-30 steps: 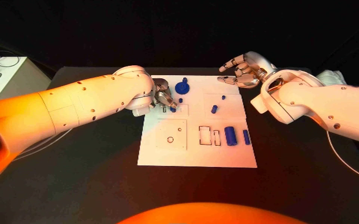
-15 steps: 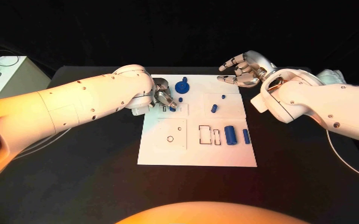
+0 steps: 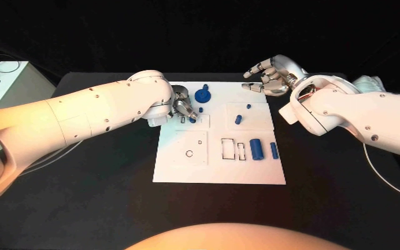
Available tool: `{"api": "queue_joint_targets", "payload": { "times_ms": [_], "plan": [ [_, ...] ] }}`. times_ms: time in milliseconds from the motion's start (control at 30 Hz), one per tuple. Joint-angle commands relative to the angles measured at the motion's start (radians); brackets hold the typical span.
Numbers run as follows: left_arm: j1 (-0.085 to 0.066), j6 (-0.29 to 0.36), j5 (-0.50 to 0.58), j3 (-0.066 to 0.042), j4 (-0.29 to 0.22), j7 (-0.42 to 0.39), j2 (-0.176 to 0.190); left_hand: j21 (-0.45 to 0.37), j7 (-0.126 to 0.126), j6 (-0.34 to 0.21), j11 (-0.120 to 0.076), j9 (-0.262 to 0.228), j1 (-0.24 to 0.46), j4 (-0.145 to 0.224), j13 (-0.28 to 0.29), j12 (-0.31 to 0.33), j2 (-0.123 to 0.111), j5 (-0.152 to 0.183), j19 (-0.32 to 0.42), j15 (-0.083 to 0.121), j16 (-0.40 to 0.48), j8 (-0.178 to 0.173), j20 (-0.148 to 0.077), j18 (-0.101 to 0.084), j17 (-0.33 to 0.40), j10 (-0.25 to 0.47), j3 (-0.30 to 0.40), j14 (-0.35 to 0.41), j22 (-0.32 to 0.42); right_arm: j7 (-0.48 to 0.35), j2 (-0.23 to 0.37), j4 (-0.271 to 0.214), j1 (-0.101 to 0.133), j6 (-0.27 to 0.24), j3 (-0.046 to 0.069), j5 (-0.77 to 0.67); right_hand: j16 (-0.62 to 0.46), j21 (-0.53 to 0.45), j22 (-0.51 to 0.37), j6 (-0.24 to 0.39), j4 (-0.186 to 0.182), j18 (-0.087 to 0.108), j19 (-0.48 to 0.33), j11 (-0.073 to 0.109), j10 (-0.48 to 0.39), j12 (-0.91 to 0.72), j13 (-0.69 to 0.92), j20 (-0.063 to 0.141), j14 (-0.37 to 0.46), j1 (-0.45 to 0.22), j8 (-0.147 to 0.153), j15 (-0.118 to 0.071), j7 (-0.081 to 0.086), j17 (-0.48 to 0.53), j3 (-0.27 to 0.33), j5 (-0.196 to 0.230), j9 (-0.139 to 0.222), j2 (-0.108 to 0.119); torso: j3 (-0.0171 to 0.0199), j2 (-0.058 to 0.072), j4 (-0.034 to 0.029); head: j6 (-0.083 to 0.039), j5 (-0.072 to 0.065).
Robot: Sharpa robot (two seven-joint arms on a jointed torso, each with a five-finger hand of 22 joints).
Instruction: Assemble the parts on the task board
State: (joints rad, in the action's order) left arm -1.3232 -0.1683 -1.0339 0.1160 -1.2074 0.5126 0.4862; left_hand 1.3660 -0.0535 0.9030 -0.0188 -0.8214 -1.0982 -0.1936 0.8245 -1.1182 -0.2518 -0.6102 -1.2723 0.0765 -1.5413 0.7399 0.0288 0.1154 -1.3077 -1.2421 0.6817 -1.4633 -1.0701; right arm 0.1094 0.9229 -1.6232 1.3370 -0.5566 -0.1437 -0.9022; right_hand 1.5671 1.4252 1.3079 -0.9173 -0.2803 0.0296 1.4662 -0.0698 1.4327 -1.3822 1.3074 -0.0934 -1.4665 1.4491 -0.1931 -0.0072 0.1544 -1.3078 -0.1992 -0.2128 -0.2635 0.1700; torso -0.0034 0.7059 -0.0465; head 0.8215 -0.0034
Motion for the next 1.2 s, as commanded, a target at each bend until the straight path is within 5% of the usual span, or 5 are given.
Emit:
{"api": "queue_joint_targets", "payload": {
  "times_ms": [33,767,1200],
  "plan": [
    [0.005,-0.042,-0.002,0.002,0.004,0.002,-0.008,0.004,0.002,0.008,-0.006,0.002,0.001,0.24,-0.003,0.001,0.009,-0.004,-0.006,0.007,-0.004,0.002,0.0,-0.01,-0.199,0.003,0.234,-0.089,0.0,-0.005,0.0,0.0,0.0,0.011,0.0,-0.003,-0.006,-0.003,0.157,-0.001,0.0,0.008,0.045,-0.003,-0.005,0.003,0.127,-0.004,-0.099,0.001,-0.007,0.004,0.004,-0.244,-0.005,-0.003,0.001,0.004,0.0,0.0,-0.0003,0.004,-0.003],
    [0.005,-0.101,-0.002,0.003,0.03,0.007,-0.031,0.0,0.005,0.003,-0.007,-0.011,0.027,0.223,0.0,-0.001,0.018,0.008,-0.001,0.006,-0.008,0.006,0.001,-0.01,-0.208,-0.006,0.2,-0.092,0.003,-0.006,-0.001,-0.001,0.0,0.011,0.0,-0.001,-0.007,-0.006,0.156,0.001,0.0,0.008,0.045,-0.003,-0.006,0.004,0.125,-0.004,-0.099,-0.001,-0.008,0.004,0.004,-0.243,-0.01,-0.004,0.002,0.007,0.0007,-0.001,-0.0003,0.011,-0.004],
    [0.005,-0.082,-0.002,0.004,0.037,0.006,-0.034,-0.026,0.025,0.016,-0.019,-0.015,0.092,0.088,0.0,-0.003,0.037,0.04,-0.002,0.014,-0.005,-0.022,-0.005,-0.01,-0.206,-0.007,-0.061,-0.091,0.019,-0.008,-0.001,0.001,0.0,0.011,0.0,0.0,-0.007,-0.006,0.156,0.001,0.0,0.008,0.045,-0.003,-0.006,0.004,0.125,-0.004,-0.099,-0.001,-0.008,0.004,0.004,-0.243,-0.01,-0.004,0.002,0.007,-0.0008,-0.002,-0.0018,0.011,-0.006]
  ]
}}
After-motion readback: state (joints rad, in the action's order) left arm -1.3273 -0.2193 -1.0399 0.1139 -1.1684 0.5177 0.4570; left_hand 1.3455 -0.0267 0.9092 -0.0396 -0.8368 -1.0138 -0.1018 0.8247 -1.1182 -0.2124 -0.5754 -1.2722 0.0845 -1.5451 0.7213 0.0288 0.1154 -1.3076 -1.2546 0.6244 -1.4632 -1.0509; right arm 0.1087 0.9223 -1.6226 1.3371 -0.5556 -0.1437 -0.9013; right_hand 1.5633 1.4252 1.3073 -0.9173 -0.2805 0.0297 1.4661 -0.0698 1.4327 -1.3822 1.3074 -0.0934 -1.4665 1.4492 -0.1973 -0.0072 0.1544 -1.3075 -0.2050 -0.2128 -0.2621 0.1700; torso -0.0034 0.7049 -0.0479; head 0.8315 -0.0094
